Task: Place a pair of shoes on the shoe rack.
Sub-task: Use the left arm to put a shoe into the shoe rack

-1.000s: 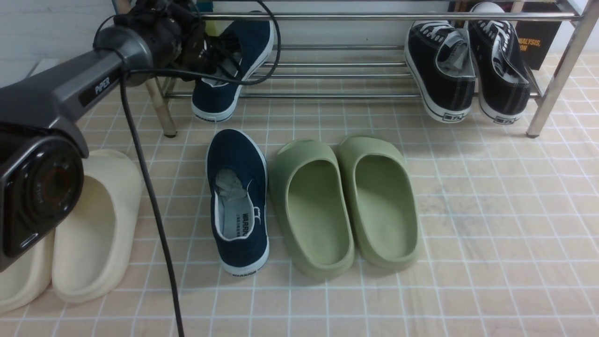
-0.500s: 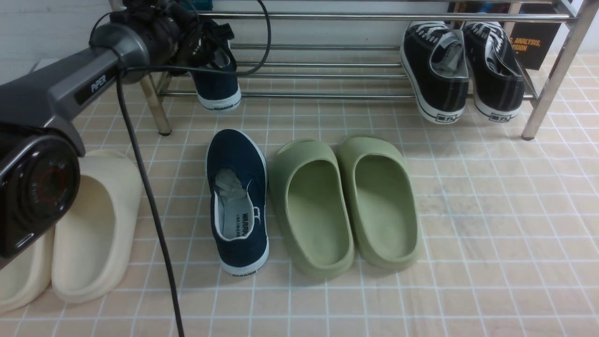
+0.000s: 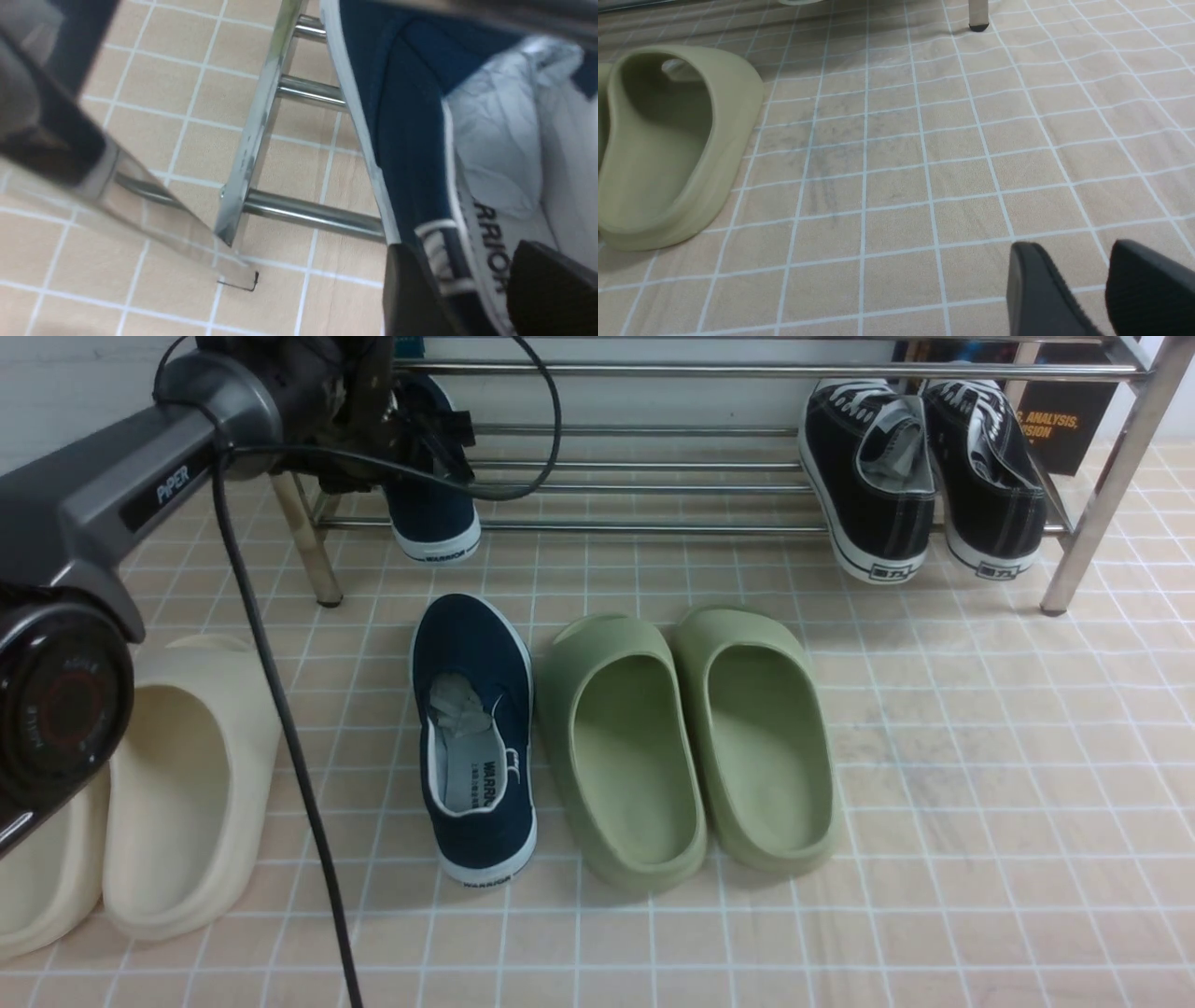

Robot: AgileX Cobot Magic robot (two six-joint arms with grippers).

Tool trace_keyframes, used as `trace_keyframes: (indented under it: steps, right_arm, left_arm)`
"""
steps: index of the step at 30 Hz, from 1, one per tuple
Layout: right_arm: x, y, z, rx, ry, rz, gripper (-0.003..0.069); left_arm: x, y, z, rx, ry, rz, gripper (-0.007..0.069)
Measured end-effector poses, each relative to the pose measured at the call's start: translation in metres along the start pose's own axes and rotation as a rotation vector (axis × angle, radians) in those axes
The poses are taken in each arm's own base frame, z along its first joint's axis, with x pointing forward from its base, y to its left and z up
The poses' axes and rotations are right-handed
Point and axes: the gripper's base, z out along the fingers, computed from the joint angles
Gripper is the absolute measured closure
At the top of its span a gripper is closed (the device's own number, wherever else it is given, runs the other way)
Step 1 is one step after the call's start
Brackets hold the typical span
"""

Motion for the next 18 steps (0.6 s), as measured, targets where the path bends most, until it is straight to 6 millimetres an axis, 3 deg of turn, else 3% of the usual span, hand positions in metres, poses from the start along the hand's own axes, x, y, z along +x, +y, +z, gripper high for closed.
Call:
trace_keyframes:
  steps: [4, 8, 13, 18]
  right_arm:
    - [0.000, 0.000, 0.000, 0.000, 0.000, 0.000, 0.0421]
    - [0.000, 0.000, 0.000, 0.000, 0.000, 0.000, 0.0421]
    - [0.000, 0.000, 0.000, 0.000, 0.000, 0.000, 0.0421]
    - [0.000, 0.000, 0.000, 0.000, 0.000, 0.000, 0.0421]
  left_arm:
    - [-0.006, 0.002, -0.015, -0.002, 0.004, 0.032, 0.0405]
    - [-0.017, 0.007, -0.043, -0.016, 0.003, 0.055, 0.0496]
    - [-0.015, 0.004, -0.063, 0.049, 0.091, 0.083, 0.0563]
    - [-0.003, -0.017, -0.061, 0.194, 0.165, 0.166, 0.0601]
